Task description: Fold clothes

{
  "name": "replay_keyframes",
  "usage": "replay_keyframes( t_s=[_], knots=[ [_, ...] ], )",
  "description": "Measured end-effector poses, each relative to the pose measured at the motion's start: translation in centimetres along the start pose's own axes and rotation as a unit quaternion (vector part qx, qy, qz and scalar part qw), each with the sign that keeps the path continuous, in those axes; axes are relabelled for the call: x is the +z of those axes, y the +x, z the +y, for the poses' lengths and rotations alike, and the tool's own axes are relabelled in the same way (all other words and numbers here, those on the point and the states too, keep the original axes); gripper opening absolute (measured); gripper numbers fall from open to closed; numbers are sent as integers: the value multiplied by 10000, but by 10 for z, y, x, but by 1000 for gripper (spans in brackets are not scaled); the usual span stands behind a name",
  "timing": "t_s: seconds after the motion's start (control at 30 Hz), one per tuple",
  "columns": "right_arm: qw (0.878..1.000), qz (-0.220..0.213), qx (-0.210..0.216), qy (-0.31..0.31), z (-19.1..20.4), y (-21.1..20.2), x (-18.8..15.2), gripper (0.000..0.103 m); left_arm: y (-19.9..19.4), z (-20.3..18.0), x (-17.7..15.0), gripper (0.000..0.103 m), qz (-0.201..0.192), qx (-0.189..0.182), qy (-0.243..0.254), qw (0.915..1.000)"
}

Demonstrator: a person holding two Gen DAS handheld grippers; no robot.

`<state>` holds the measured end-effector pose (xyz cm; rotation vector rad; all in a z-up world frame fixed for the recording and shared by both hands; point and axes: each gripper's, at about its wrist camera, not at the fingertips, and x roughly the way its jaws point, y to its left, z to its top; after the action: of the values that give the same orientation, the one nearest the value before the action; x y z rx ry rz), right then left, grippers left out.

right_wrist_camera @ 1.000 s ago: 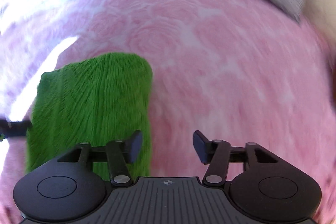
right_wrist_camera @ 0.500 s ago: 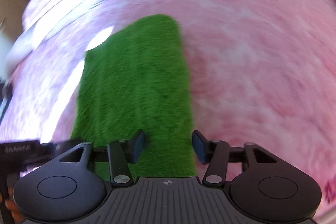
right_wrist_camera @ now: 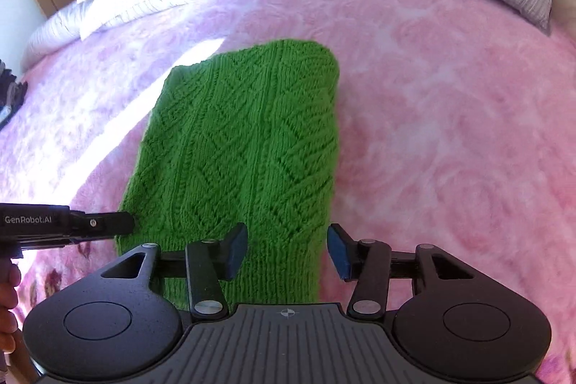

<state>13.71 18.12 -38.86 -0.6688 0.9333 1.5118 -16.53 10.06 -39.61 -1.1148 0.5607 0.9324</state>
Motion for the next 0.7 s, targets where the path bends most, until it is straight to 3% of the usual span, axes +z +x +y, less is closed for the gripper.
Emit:
replay_keyframes(
  t_s=[0.07,0.13,0.33,0.43,0.53,0.7],
  knots=[
    [9996,273,8,53,-1,16,-7,46,16,3,-5,27,206,215,-6,9996],
    [9995,239,88,196,-3,21,-8,47,22,8,-3,34,226,285,-182,9992],
    [9972,360,159,636,-18,3,-3,51,8,-4,2,33,233,432,130,9987],
    [9923,270,101,1204,-27,-12,-13,57,-4,-2,3,31,253,364,196,9988],
    [9764,249,177,2136,-44,-20,-32,59,-10,5,4,30,408,273,237,9985],
    [9262,79,267,3759,-57,-27,-68,63,-19,24,18,30,691,2,419,9967]
  ],
)
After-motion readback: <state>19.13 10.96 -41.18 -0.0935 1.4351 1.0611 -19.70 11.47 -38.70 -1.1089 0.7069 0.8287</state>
